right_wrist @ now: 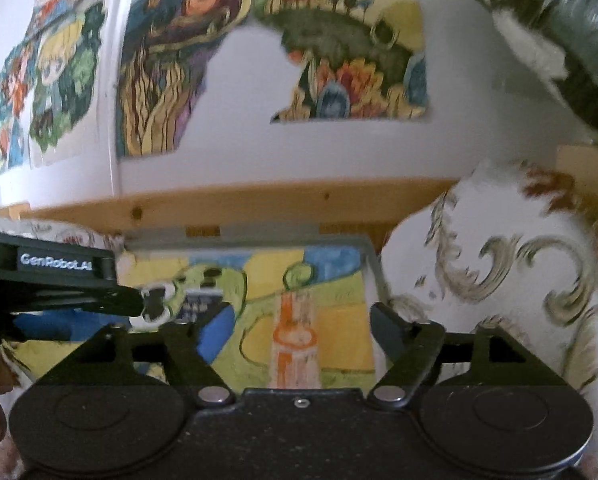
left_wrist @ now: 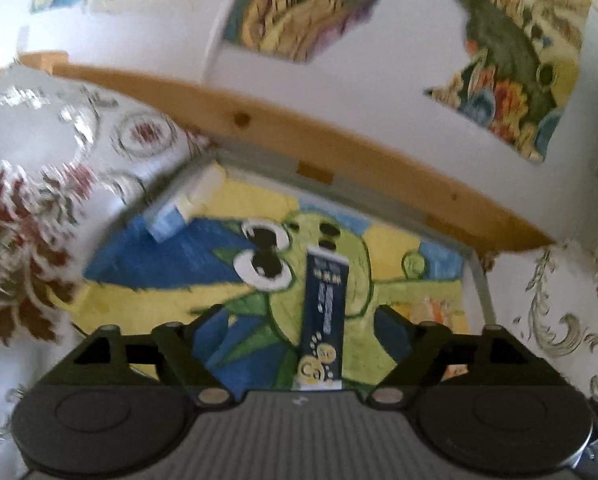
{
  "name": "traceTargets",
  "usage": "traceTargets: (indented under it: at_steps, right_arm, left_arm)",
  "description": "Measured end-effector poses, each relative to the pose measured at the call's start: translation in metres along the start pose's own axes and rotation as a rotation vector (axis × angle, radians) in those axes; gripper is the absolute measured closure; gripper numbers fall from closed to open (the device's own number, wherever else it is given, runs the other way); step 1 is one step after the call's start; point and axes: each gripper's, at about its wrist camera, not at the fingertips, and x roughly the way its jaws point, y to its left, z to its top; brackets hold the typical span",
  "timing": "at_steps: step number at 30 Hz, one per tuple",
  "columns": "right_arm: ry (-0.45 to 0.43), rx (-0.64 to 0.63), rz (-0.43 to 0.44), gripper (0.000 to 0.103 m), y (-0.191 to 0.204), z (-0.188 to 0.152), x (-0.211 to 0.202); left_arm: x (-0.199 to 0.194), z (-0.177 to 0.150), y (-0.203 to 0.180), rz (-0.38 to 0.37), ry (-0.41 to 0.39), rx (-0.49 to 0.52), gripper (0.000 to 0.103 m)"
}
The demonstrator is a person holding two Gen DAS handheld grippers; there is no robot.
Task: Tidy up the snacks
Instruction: 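Release navy stick into tray with left tool while right releases orange bar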
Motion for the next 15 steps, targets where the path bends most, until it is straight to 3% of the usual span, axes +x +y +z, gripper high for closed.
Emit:
traceTargets:
  at_steps: [7, 15]
  right_arm:
    - [-0.072, -0.004, -0.009, 0.008, 0.007, 0.030, -0.046]
    - [-0.133, -0.028, -0.013, 0.001, 0.022, 0.047, -0.101]
  left_arm:
    - [-0.052, 0.006, 0.010, -0.006, -0.091, 0.017, 0.001]
    - [-0.113, -0.003, 0.026, 0.017, -0.194, 0.007, 0.000]
